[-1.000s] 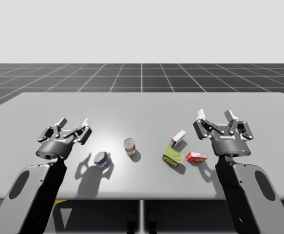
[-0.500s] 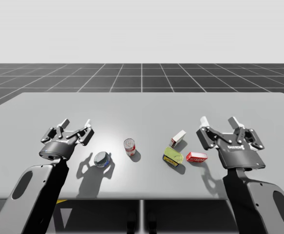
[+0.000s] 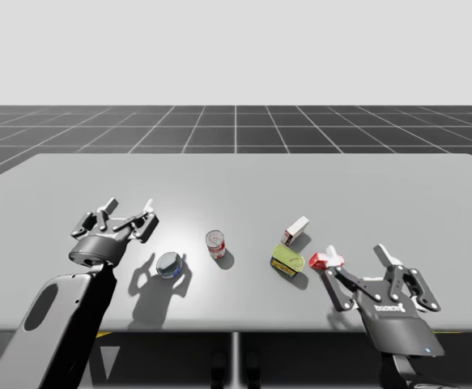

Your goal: Pick up the gelatin box and lift it.

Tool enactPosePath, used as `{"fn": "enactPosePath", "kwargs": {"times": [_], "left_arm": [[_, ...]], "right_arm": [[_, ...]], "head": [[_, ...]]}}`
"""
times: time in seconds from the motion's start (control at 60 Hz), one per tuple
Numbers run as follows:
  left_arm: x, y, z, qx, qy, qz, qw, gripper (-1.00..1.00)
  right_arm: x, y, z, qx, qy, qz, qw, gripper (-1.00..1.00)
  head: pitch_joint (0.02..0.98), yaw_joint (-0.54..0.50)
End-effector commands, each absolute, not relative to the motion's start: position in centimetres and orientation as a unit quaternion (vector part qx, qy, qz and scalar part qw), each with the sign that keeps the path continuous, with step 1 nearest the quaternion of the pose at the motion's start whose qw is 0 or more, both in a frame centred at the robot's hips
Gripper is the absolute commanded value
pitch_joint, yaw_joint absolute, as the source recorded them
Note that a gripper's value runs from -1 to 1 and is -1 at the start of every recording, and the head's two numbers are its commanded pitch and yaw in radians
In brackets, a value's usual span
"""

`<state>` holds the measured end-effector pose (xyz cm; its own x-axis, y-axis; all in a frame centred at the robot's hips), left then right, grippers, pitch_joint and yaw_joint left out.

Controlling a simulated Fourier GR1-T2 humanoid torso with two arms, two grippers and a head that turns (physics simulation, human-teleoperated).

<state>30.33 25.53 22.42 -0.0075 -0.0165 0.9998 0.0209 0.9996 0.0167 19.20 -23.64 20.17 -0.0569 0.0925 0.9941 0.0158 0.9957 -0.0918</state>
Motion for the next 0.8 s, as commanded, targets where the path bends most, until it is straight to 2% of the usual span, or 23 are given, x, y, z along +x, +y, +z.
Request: {"fn": "enactPosePath", "kwargs": {"times": [0.017, 0.283, 0.8], "left_arm": [[30.3, 25.4, 22.3, -0.001, -0.710, -0.015, 0.705, -1.00], [30.3, 25.2, 22.2, -0.001, -0.708, -0.016, 0.706, -1.00], [30.3, 25.0, 22.2, 0.001, -0.709, -0.017, 0.705, -1.00]], "right_arm": [[17.5, -23.4, 18.0, -0.047, -0.712, 0.038, 0.700, -1.00], [16.9, -22.9, 14.9, -0.051, -0.686, 0.037, 0.725, -1.00], [20.3, -23.2, 10.8, -0.065, -0.648, 0.014, 0.759, -1.00]], "head": [[0.887, -0.42], [0.893, -0.42], [0.897, -0.42]]}}
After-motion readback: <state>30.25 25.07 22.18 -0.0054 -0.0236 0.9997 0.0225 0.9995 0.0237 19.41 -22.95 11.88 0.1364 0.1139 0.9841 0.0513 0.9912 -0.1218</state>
